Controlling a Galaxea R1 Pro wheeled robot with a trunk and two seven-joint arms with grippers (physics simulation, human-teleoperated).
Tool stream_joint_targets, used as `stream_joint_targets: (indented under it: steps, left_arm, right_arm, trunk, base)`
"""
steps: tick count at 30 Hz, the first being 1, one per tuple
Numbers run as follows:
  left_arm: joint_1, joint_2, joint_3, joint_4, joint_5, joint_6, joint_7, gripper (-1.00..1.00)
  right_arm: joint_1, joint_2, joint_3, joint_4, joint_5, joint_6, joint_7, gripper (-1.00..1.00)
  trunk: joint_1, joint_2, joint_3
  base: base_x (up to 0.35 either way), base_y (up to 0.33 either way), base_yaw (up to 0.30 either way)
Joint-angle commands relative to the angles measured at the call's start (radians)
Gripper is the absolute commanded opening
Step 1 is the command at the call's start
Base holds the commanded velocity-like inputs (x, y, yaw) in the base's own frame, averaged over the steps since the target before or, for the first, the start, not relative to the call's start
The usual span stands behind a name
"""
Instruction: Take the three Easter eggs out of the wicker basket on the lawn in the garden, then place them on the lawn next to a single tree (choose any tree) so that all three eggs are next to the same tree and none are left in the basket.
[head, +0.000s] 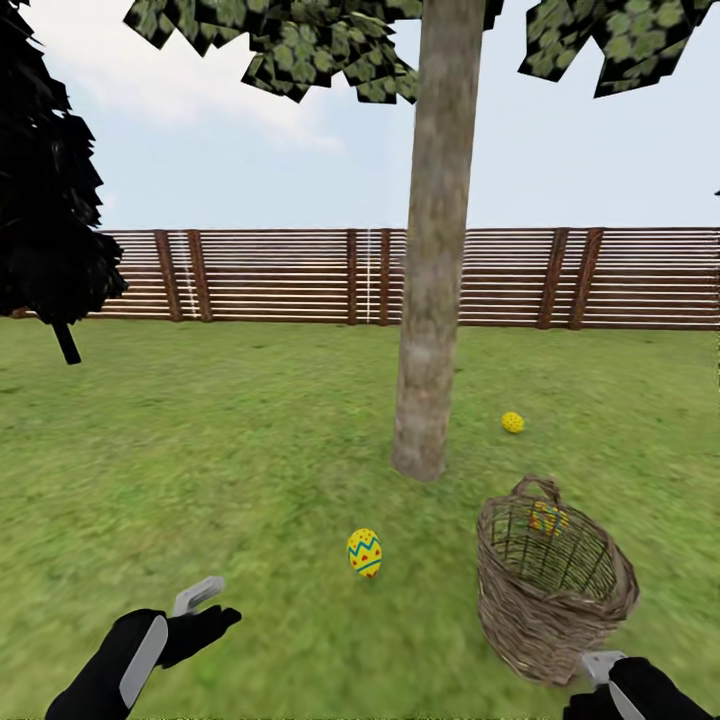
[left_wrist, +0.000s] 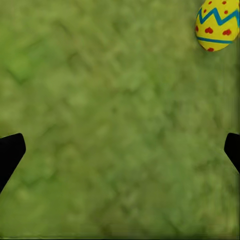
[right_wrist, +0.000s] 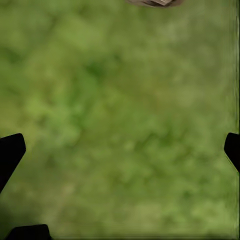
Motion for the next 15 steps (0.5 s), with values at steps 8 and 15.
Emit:
stream_joint_targets:
  steps: [8,15]
  left_arm:
    - [0.000,-0.012,0.003,-0.001,-0.005,0.007,0.000,1.00]
    - [0.000,-0.015,0.003,-0.001,-0.006,0.007,0.000,1.00]
  right_arm:
    - [-0.001,0.000,0.006,-0.001,0.010,0.004,0.005,1.00]
    - [-0.001,0.012,0.005,-0.001,0.012,0.004,0.003,1.00]
  trunk:
    - [-0.031,0.056,0.024]
    - [-0.058,0.105,0.046]
  base:
    - [-0.126,-0.291,0.088]
    - [-0.124,-0.309,0.280]
